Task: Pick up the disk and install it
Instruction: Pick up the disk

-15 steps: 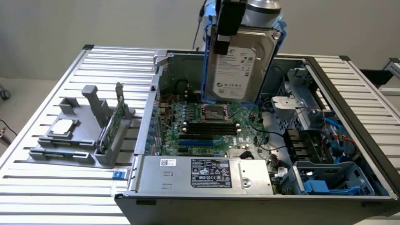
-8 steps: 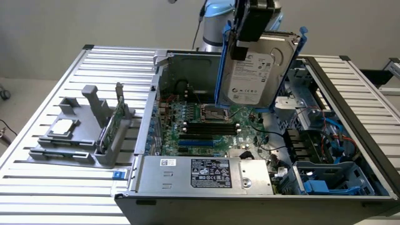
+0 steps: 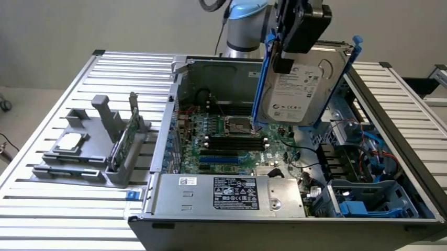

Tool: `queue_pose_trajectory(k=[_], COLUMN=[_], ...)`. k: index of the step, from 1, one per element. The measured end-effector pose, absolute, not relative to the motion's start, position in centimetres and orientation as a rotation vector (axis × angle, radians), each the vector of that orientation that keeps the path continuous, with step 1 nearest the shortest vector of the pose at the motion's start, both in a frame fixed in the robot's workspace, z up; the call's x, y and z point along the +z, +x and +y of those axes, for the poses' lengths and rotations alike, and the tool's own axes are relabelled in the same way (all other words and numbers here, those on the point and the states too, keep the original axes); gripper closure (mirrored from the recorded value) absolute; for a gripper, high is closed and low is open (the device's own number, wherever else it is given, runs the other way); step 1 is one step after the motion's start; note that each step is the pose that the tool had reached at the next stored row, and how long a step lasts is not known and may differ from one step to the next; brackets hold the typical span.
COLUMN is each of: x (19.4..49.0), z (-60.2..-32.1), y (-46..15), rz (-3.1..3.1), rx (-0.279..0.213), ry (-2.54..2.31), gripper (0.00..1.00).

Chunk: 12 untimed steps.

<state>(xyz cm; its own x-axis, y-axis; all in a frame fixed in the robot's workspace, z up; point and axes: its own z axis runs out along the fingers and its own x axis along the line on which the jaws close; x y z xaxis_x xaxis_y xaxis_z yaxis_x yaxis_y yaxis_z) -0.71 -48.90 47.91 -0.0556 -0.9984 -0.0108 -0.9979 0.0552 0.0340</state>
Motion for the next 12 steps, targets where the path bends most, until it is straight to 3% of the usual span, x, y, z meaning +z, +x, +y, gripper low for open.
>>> queue_pose_trajectory(k=[12], x=[47.4], z=[-52.6], y=[0.7], rz=[-2.27], rx=[-0.045], ry=[2.153], gripper=[0.67])
